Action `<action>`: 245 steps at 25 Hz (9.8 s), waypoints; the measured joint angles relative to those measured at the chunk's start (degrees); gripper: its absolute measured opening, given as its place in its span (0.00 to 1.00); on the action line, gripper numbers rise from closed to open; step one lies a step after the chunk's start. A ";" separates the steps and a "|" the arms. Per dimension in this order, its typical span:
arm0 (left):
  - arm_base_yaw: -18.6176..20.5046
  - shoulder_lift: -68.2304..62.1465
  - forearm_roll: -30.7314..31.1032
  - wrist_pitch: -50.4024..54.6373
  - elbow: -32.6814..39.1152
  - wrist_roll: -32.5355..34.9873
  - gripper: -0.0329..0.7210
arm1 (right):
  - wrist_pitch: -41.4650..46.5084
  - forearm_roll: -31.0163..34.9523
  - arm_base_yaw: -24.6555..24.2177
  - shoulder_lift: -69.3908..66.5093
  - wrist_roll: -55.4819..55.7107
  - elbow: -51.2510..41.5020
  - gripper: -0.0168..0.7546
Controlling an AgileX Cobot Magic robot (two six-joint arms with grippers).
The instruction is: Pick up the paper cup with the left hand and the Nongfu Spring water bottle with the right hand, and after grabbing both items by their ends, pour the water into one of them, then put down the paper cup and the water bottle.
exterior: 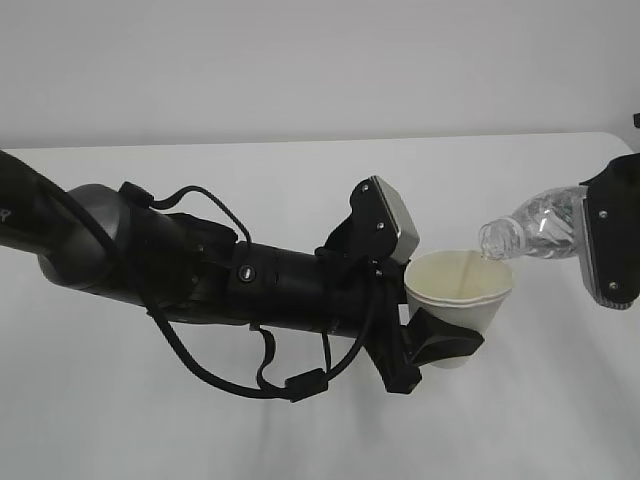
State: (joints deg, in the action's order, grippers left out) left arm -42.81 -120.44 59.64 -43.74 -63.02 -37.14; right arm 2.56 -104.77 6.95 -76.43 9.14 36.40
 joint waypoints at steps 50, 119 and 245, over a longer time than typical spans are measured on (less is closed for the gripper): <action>0.00 -1.85 -1.21 -2.08 0.00 0.00 0.59 | 0.43 0.00 0.00 0.00 0.00 0.00 0.50; 0.00 -1.85 -2.64 -4.47 0.00 0.00 0.59 | 4.25 0.00 2.81 0.00 0.22 0.00 0.50; 0.00 -1.97 -2.64 -4.47 0.00 0.00 0.59 | 8.55 0.41 4.46 0.00 -0.37 0.00 0.50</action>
State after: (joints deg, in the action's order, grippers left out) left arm -42.81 -122.41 57.01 -48.21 -63.02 -37.14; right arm 11.12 -104.35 11.41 -76.43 8.77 36.40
